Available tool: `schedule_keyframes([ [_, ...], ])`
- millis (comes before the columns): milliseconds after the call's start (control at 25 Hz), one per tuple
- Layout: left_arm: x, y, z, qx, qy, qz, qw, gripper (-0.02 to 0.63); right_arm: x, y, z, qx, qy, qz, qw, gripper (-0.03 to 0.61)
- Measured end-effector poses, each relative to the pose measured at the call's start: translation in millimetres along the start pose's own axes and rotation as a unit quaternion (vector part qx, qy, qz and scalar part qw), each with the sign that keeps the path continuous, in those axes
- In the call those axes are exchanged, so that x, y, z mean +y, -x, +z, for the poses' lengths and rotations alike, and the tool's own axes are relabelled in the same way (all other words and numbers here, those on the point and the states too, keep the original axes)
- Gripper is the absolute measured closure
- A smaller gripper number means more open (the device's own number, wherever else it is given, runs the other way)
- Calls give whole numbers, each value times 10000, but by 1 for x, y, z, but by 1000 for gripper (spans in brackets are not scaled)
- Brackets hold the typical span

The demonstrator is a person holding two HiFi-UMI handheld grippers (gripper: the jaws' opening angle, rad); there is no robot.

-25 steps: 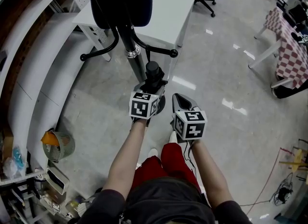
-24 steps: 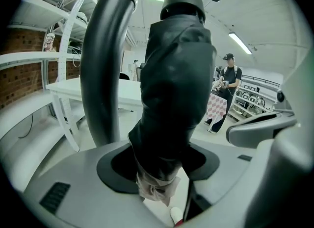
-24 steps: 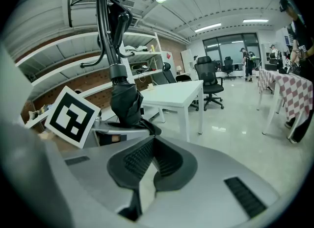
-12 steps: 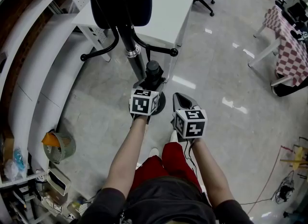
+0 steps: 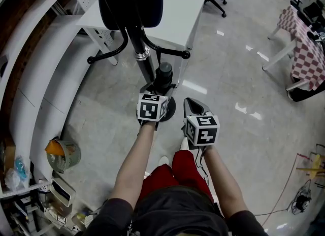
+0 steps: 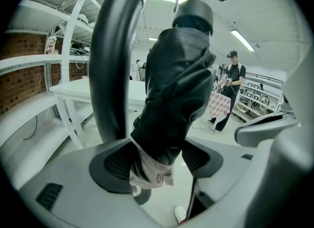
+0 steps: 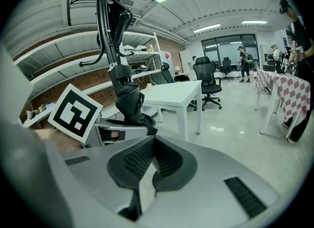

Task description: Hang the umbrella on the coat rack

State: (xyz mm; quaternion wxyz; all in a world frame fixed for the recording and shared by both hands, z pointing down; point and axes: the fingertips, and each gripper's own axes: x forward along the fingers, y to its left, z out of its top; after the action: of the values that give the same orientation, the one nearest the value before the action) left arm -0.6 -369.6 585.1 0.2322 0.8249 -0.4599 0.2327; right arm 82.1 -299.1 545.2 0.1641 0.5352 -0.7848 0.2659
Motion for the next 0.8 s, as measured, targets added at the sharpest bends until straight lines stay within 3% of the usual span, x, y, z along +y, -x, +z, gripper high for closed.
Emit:
schedule_keyframes([
  [200,5,6,0,-71,62,46,9999,319,3,0,1,3,20,-1,10000,561],
  [480,1,35,11,-482,-69,-82,9988,330,10,7,8,-166,-14,-13,9999,561],
  [800,-1,76,29,-889,-197,-152,9957,459,26,19,25,-456,11,4,9990,561],
])
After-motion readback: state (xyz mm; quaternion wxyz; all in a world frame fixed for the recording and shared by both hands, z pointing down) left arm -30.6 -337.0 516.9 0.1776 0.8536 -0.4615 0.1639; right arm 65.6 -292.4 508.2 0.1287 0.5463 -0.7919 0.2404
